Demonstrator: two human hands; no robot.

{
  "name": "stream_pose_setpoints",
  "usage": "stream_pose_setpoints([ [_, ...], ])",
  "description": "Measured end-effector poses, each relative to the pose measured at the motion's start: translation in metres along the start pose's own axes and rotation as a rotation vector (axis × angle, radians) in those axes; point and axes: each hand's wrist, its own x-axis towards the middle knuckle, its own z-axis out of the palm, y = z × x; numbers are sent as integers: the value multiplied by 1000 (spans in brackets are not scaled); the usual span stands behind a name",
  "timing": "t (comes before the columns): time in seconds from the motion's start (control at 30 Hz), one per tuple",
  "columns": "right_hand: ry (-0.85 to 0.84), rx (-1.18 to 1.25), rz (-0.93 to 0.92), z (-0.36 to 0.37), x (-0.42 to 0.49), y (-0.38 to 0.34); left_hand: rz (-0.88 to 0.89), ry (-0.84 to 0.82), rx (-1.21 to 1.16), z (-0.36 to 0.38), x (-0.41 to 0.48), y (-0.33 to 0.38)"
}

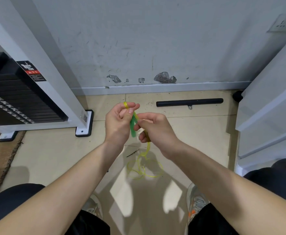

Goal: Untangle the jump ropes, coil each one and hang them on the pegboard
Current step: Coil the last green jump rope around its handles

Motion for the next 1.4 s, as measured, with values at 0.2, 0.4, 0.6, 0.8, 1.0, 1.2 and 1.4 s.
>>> stream_pose_setpoints([
  [0.2, 139, -109, -131, 21, -12, 30, -189, 175, -173, 11, -1, 8],
  [0.4, 237, -398, -214, 18, -7, 57, -445, 173, -358, 3, 11, 22],
  [0.6, 1, -351, -84, -11, 11, 55, -552, 44, -388, -18, 19, 29],
  [0.8, -241, -291, -52, -51, 26, 44, -589, -202, -151, -24, 9, 32],
  [1.0, -316, -343, -6, -68, 37, 38, -466, -397, 123, -25, 5, 30],
  [1.2, -532, -217, 186, -79, 37, 33, -384, -665, 413, -26, 5, 28],
  [1.4, -321, -244, 235, -67, 37, 26, -229, -600, 561, -20, 4, 15],
])
